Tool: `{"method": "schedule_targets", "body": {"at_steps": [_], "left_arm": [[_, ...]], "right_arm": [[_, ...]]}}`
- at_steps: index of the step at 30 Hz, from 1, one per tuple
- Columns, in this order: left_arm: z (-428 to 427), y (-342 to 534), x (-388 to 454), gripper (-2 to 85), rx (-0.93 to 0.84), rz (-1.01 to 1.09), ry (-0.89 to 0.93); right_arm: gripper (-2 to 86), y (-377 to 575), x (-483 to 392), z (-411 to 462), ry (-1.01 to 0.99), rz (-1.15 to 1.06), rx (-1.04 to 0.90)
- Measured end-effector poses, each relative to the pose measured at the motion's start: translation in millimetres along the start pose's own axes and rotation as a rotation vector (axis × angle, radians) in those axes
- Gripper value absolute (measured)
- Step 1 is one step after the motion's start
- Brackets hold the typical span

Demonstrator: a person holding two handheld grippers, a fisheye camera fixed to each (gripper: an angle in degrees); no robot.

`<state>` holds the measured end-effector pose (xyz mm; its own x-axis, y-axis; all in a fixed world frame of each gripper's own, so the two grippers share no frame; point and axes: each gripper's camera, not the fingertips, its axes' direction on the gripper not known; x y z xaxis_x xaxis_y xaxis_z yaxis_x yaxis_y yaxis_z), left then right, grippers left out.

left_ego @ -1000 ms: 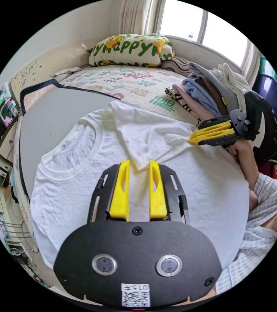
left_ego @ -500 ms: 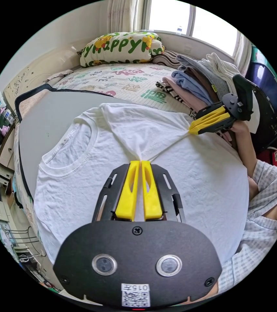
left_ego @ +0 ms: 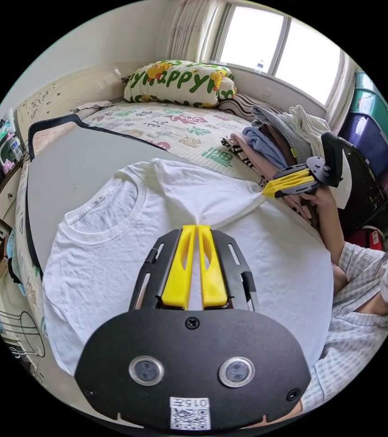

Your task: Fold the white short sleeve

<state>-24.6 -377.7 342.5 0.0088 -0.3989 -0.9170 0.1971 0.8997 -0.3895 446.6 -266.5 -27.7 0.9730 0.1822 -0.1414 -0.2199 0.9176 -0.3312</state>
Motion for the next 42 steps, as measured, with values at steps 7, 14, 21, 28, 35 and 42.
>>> {"method": "schedule_targets", "body": {"at_steps": [7,14,21,28,35,42], "left_arm": [[23.2,-5.3,-4.5,-0.2,-0.172,0.016,-0.047],[-8.5,-6.6,-25.1,0.5,-0.084,-0.043,-0.011],[-19.2,-51.8,-54.7,5.4,0.078,-0.181,0.054],[16.9,-107.7,-88.7,7.1,0.070,-0.326,0.079],[41.9,-121.9,-111.8,7.5,0.131,-0.449,0.194],[49.5,-152.8,-96.9,0.6,0.046,-0.395,0.021]], "right_arm": [[-1.0,1.4,-4.1,10.9,0.002,-0.081,-0.160],[-0.3,10.8,22.7,-19.1,-0.015,0.034,-0.025],[1.2,24.2,45.8,-39.7,-0.528,-0.147,0.078],[5.8,23.6,80.4,-41.2,-0.120,0.213,0.217],[6.8,8.2,99.6,-3.2,-0.144,0.307,0.096],[-0.2,1.9,103.3,13.3,-0.135,0.355,0.033]]}}
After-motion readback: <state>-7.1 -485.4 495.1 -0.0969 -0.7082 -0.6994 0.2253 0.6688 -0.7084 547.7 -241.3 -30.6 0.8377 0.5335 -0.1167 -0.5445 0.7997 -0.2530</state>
